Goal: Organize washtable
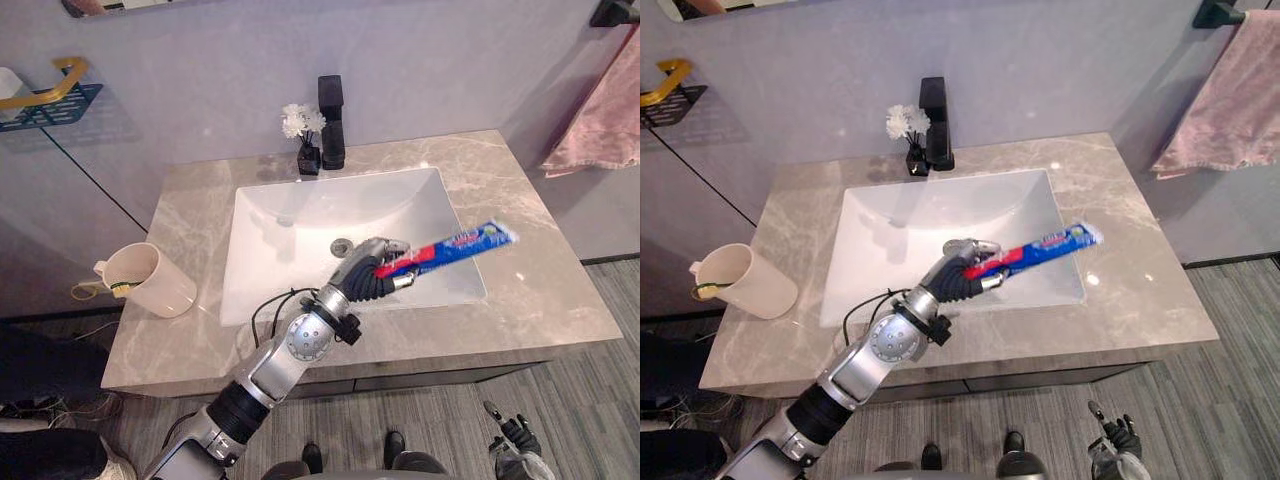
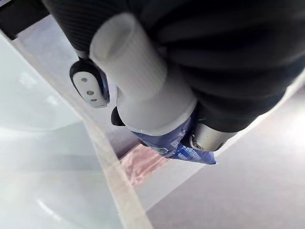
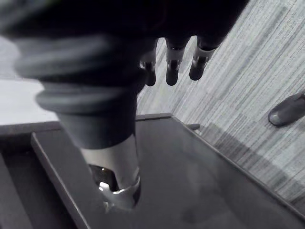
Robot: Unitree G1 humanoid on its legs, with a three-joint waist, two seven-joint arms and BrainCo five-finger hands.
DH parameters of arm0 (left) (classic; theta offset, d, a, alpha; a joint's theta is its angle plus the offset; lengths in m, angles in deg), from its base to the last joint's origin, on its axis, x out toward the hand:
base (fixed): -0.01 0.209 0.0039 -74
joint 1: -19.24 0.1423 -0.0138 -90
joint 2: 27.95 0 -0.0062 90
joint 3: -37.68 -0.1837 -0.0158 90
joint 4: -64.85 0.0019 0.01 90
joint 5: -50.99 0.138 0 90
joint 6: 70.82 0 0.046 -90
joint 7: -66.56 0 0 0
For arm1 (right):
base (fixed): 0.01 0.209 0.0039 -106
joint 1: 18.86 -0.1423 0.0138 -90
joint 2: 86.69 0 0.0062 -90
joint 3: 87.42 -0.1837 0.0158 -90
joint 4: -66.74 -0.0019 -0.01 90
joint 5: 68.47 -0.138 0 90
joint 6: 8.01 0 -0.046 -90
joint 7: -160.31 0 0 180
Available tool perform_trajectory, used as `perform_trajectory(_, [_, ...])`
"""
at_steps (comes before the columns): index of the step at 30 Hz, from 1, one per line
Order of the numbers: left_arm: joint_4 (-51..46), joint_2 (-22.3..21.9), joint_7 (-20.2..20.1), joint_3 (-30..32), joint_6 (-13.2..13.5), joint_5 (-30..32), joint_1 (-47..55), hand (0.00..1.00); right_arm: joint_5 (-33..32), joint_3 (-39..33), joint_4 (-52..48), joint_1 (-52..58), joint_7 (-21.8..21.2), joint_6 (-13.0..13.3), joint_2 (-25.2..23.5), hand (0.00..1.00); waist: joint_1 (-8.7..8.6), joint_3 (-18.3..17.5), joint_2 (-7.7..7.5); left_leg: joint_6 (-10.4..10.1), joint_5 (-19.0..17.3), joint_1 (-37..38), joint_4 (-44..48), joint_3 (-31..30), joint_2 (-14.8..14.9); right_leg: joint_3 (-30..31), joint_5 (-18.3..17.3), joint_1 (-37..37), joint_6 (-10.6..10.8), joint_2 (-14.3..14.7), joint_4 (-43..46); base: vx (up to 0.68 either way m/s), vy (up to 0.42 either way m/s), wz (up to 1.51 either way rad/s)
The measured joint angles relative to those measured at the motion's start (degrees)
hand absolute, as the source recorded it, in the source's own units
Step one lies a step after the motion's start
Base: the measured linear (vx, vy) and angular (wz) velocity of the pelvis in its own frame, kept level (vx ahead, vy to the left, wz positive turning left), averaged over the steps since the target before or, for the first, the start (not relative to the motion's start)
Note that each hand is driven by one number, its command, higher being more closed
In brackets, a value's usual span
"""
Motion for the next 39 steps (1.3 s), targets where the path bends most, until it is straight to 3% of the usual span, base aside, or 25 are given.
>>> perform_trajectory(5, [-4.1,-0.3,1.1,5.2,0.0,-1.2,4.5,1.0,-0.8,-5.5,-16.8,2.8,1.5,0.2,0.3,0.0,0.08,-0.8,-0.16,0.4,-0.3,0.2,0.0,0.8,0.1,0.8,0.0,-0.6,0.0,0.0,0.8,-0.04,0.014,-0.09])
perform_trajectory(12, [-9.3,-0.6,1.0,9.8,0.3,-1.5,10.1,1.0,-3.3,-7.9,-41.5,2.1,1.5,3.8,7.9,0.0,0.38,-2.9,-1.49,0.2,-0.5,-0.1,0.1,2.6,0.8,2.6,0.0,-2.1,0.0,0.6,1.8,-0.03,-0.005,-0.13])
perform_trajectory(19, [-11.4,0.1,0.6,14.4,0.3,-2.9,14.1,1.0,-7.7,2.8,-51.6,-8.1,-5.7,6.4,22.9,0.0,1.44,-4.5,-1.75,0.0,-1.3,-0.1,0.9,4.7,1.6,5.3,0.5,-3.2,-0.5,1.6,2.0,0.0,-0.011,-0.21])
perform_trajectory(21, [-12.4,0.7,-0.1,15.2,0.3,-4.4,14.5,1.0,-12.2,8.2,-53.2,-14.9,-9.7,7.4,26.4,0.0,1.76,-4.7,-1.8,0.0,-1.3,-0.1,1.0,4.6,1.6,5.3,0.6,-3.2,-0.5,1.9,2.0,0.0,0.0,0.0])
perform_trajectory(24, [-13.5,0.5,-0.3,15.0,0.4,-5.2,14.8,1.0,-17.7,14.9,-55.4,-19.8,-12.3,7.9,26.3,0.0,3.03,-4.9,-1.72,0.0,-1.3,-0.2,1.0,4.1,1.5,4.9,0.6,-3.0,-0.5,1.9,1.8,0.0,0.002,0.07])
perform_trajectory(27, [-14.3,0.6,-0.3,15.0,0.5,-6.0,14.8,1.0,-19.1,22.5,-57.7,-21.1,-13.2,7.9,23.8,0.0,3.73,-4.9,-1.65,0.0,-1.3,-0.3,1.0,3.5,1.4,3.9,0.6,-2.6,-0.5,1.9,1.5,0.0,-0.006,0.1])
perform_trajectory(33, [-14.3,0.5,0.1,14.5,0.4,-6.0,14.7,1.0,-19.5,39.3,-59.8,-22.6,-14.7,4.1,15.9,0.0,5.01,-5.1,-1.54,0.1,-1.2,0.2,1.0,2.0,1.2,2.5,0.7,-0.9,-0.4,1.6,0.5,0.0,0.005,0.15])
perform_trajectory(39, [-14.3,-0.2,1.3,14.4,0.2,-5.9,14.7,1.0,-20.8,45.6,-59.9,-23.0,-16.0,2.2,10.6,0.0,6.14,-5.6,-1.4,0.5,-0.9,0.2,0.8,1.3,0.4,2.0,1.4,0.0,0.0,1.0,-0.9,-0.01,0.019,0.06])
